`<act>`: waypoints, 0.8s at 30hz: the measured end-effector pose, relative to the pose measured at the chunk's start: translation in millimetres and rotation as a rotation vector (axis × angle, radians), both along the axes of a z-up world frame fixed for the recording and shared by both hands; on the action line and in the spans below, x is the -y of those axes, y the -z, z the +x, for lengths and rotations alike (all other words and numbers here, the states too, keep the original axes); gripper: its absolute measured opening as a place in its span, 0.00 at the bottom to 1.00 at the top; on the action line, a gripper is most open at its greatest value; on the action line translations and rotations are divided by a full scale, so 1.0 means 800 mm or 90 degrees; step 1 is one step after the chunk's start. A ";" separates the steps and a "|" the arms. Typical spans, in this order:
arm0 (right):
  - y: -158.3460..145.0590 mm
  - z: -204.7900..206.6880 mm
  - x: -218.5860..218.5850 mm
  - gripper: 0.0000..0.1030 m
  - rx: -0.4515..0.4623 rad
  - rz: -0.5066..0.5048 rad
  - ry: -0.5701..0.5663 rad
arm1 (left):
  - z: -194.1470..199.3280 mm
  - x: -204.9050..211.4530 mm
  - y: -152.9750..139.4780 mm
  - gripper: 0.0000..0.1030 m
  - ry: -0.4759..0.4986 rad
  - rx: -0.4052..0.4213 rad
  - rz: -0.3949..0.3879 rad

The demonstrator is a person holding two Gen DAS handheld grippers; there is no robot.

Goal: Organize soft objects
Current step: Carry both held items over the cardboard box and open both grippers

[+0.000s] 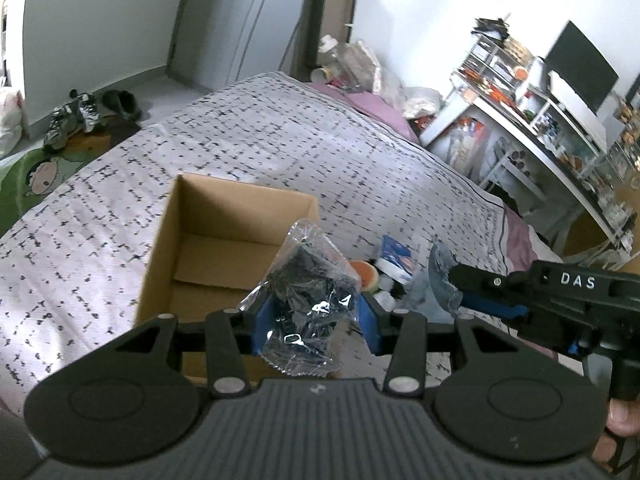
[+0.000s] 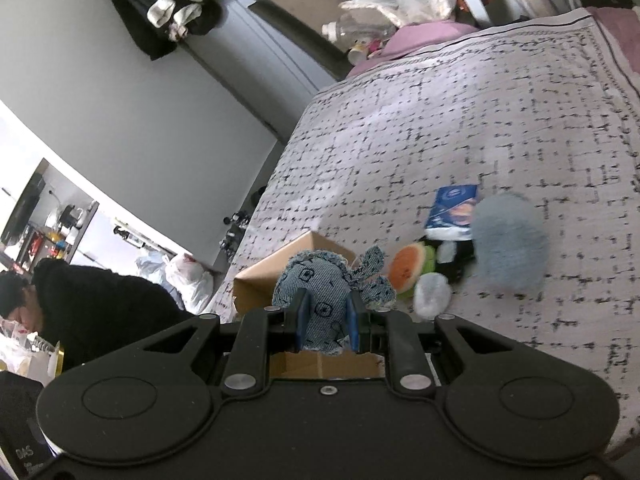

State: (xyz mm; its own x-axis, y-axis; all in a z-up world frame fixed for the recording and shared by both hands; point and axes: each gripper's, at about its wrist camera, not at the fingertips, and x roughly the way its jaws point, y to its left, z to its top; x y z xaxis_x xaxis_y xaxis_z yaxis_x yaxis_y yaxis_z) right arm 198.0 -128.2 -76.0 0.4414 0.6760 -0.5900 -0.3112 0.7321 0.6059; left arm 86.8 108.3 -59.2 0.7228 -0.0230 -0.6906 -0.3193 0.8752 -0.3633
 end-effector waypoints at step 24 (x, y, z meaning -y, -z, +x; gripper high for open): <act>0.017 0.033 -0.122 0.19 -0.036 -0.027 -0.063 | 0.050 -0.108 0.035 0.44 -0.049 -0.040 -0.041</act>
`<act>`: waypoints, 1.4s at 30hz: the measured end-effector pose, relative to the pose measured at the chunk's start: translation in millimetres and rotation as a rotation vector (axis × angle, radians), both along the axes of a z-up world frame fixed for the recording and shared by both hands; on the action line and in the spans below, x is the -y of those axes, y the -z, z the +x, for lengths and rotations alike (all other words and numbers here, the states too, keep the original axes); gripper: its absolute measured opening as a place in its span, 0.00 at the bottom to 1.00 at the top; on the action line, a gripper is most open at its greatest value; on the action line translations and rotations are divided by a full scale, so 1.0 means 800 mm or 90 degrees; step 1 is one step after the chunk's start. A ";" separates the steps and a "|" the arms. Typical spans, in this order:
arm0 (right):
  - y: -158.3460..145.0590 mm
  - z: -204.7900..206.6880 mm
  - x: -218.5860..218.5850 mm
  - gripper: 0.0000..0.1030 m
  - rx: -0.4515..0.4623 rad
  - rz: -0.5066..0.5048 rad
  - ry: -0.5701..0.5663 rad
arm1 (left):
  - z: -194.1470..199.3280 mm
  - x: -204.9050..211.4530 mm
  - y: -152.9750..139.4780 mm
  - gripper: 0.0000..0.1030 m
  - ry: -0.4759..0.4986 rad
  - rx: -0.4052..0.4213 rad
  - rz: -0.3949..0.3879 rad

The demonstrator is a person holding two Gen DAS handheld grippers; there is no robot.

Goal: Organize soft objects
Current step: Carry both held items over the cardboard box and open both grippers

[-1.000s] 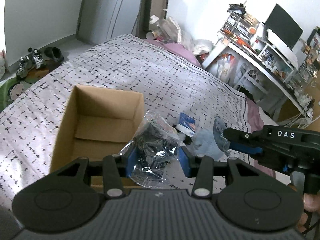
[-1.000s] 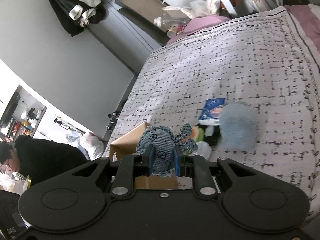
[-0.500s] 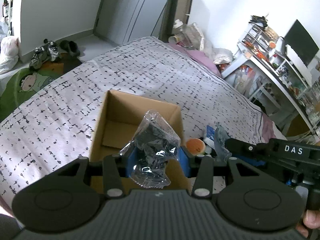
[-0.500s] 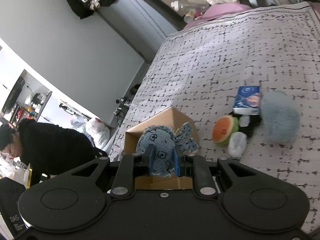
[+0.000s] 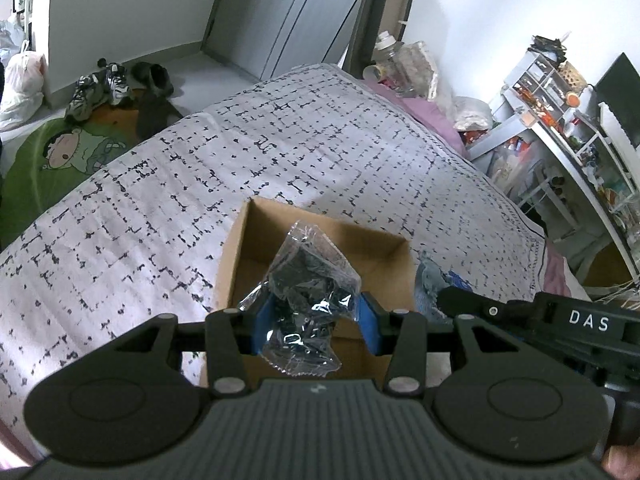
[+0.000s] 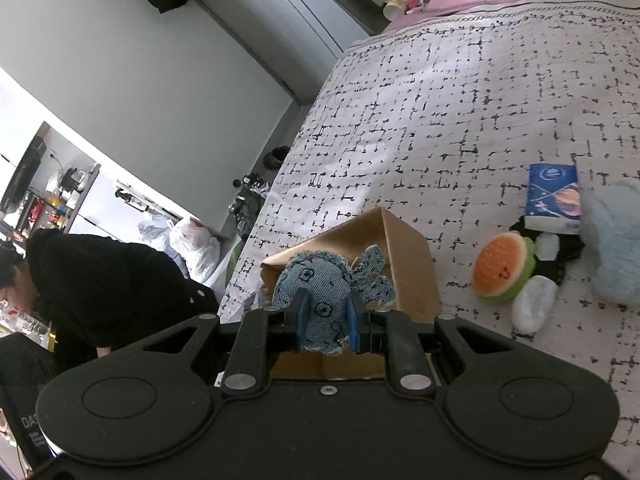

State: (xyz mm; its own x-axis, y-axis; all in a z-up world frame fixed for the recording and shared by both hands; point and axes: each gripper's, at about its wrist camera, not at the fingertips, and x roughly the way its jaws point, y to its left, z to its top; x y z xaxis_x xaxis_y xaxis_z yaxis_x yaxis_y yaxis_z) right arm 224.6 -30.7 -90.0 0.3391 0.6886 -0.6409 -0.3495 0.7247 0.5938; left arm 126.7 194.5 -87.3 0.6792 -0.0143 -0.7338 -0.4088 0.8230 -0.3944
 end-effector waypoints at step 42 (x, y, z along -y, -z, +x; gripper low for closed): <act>-0.017 -0.018 0.081 0.66 0.030 -0.013 0.056 | -0.025 0.035 -0.032 0.72 -0.041 -0.038 -0.003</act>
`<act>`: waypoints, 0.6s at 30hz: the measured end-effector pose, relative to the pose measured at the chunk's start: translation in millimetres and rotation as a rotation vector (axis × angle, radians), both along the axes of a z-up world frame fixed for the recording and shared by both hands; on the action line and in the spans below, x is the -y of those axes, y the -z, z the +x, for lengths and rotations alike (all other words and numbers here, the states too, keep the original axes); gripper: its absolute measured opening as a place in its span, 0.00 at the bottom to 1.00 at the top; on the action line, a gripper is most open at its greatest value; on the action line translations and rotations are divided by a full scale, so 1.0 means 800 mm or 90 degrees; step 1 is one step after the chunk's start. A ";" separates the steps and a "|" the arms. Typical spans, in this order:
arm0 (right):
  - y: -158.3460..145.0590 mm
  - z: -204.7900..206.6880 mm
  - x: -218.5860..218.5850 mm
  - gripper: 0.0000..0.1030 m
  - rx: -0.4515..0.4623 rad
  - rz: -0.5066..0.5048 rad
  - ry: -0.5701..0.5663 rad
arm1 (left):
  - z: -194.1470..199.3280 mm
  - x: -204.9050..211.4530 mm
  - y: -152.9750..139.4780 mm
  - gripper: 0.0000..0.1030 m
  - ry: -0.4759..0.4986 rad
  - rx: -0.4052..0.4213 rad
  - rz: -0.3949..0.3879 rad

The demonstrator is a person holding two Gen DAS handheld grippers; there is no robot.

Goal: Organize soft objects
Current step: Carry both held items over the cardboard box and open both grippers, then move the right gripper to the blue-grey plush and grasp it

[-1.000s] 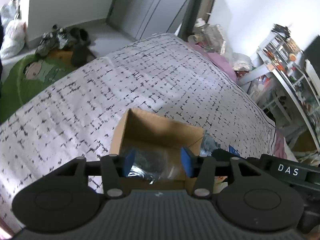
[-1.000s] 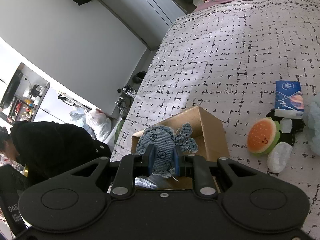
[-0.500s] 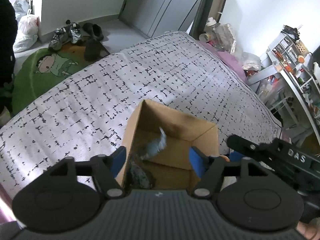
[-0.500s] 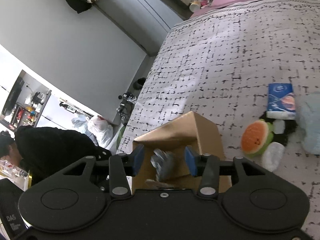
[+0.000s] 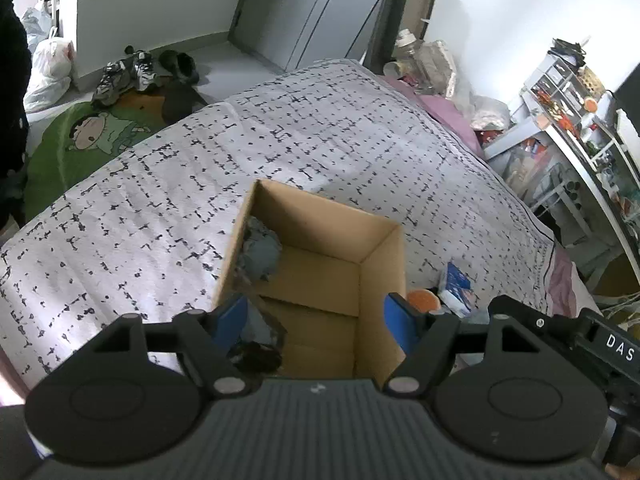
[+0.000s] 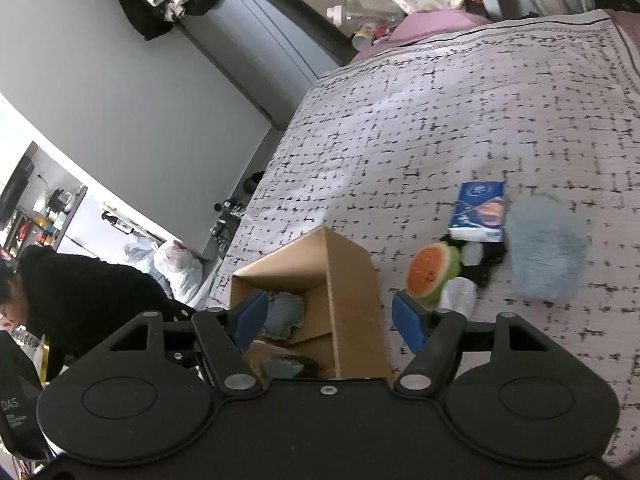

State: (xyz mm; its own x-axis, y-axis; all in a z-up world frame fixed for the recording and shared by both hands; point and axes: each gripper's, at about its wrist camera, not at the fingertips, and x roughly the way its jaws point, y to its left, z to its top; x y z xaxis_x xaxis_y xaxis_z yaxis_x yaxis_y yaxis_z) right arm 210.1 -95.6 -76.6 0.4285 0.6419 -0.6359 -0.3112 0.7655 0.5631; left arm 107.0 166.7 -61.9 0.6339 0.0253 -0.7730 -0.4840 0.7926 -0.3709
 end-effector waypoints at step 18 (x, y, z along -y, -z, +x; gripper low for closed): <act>0.006 0.010 0.084 0.66 0.004 0.017 0.048 | 0.007 0.065 -0.015 0.77 0.032 0.015 0.016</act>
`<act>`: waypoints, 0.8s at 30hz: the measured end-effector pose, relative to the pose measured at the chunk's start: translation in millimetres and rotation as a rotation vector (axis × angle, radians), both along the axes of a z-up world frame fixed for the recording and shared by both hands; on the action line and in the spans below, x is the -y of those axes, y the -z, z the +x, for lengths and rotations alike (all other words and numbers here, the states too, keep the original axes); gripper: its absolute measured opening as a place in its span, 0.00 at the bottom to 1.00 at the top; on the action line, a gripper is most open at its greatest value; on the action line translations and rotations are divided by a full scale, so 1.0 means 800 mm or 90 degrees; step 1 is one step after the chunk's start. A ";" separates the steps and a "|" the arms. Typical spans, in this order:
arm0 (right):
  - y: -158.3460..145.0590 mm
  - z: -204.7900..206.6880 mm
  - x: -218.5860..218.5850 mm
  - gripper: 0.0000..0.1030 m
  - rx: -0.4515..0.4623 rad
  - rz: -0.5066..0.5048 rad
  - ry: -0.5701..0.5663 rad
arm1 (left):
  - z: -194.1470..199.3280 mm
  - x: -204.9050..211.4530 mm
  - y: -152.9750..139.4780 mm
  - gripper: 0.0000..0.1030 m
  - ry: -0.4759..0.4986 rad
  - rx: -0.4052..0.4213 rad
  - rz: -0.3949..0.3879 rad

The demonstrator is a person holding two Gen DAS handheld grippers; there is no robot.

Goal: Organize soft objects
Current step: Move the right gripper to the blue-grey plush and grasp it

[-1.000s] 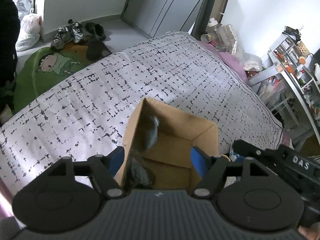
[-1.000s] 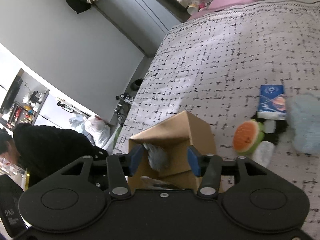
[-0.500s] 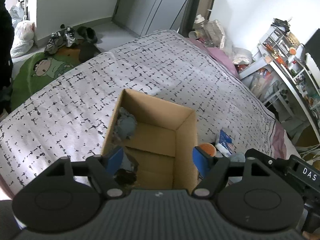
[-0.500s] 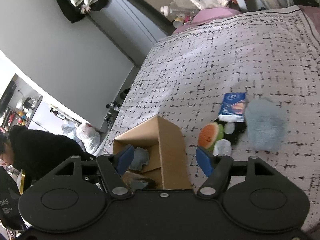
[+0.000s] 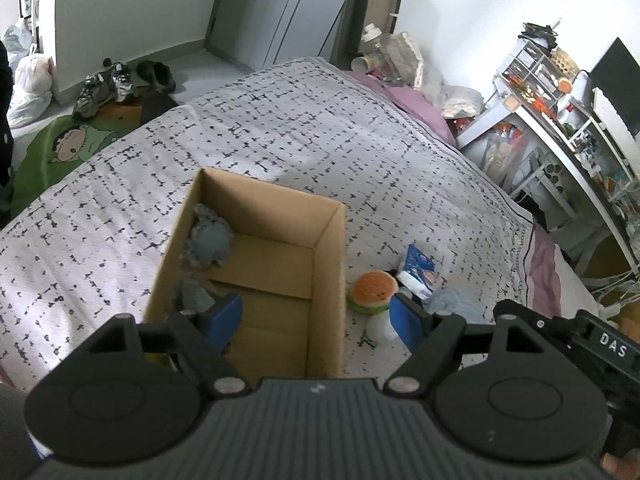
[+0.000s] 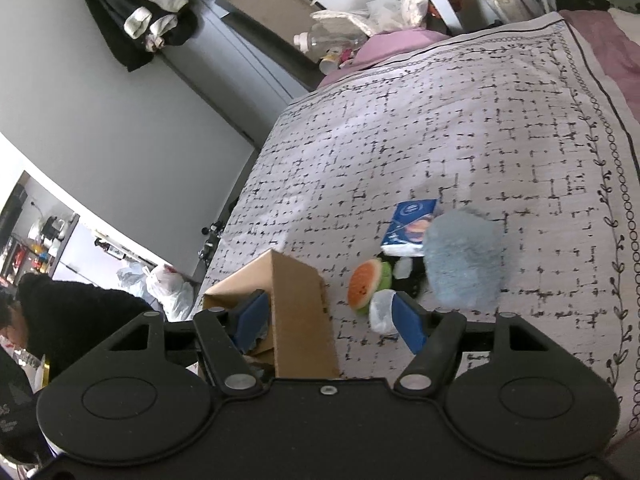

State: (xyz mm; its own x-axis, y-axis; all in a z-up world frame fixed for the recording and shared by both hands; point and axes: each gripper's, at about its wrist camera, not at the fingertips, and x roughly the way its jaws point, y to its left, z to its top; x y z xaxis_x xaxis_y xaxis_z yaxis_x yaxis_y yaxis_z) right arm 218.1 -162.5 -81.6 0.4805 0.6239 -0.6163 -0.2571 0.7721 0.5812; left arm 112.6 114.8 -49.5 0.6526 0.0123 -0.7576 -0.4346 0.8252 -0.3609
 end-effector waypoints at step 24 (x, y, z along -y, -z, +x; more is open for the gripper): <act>0.071 0.063 0.016 0.45 -0.009 -0.025 -0.004 | 0.062 0.063 0.006 0.90 0.089 -0.042 0.053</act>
